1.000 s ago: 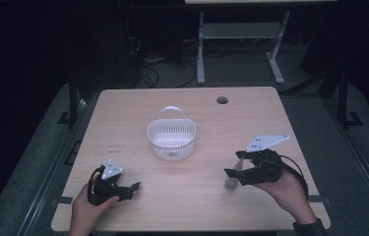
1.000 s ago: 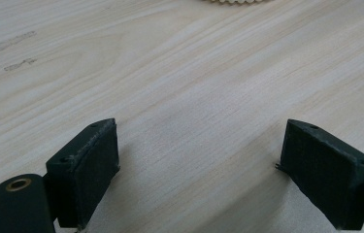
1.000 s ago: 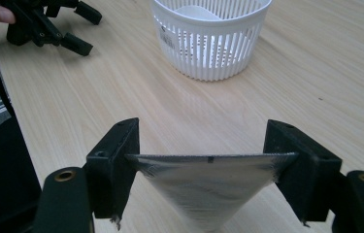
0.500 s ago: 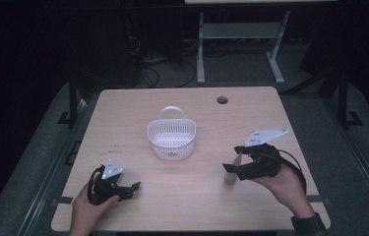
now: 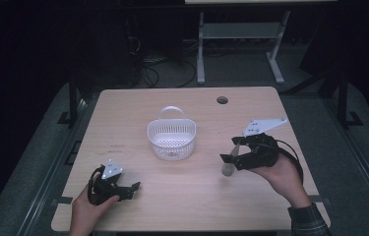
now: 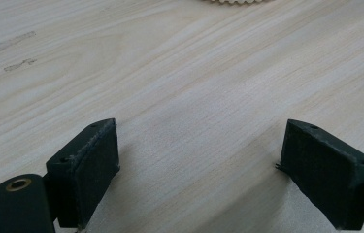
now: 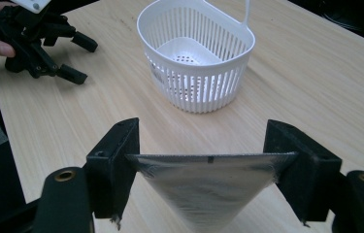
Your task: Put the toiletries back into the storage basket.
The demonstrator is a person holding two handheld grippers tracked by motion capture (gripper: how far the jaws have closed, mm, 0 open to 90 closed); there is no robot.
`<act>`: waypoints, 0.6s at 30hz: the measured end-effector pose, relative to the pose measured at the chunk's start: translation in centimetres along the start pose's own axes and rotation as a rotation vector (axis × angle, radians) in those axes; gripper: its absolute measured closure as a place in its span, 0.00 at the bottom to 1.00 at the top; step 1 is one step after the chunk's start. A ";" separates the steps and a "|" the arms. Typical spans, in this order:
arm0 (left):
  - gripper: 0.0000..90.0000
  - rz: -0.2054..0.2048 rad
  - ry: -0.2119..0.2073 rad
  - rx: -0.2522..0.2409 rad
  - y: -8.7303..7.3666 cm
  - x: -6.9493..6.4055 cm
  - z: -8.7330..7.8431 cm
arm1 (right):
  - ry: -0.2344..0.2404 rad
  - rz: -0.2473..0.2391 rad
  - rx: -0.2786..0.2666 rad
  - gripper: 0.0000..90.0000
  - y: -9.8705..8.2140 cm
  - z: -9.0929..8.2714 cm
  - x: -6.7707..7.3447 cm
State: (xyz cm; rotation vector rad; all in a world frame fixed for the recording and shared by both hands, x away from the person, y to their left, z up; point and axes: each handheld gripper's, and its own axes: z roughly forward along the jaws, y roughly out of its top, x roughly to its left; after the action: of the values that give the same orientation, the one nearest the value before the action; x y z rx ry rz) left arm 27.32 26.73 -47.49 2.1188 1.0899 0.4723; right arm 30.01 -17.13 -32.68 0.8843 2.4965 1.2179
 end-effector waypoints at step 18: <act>0.14 0.003 0.001 0.000 0.0 0.0 0.0 | 0.004 -0.003 -0.024 0.33 2.6 0.9 -1.0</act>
State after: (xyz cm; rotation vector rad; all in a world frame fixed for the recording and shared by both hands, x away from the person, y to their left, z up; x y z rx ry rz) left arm 27.33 26.75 -47.48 2.1207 1.0879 0.4742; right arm 32.28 -15.87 -31.27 0.8721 2.4803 1.2475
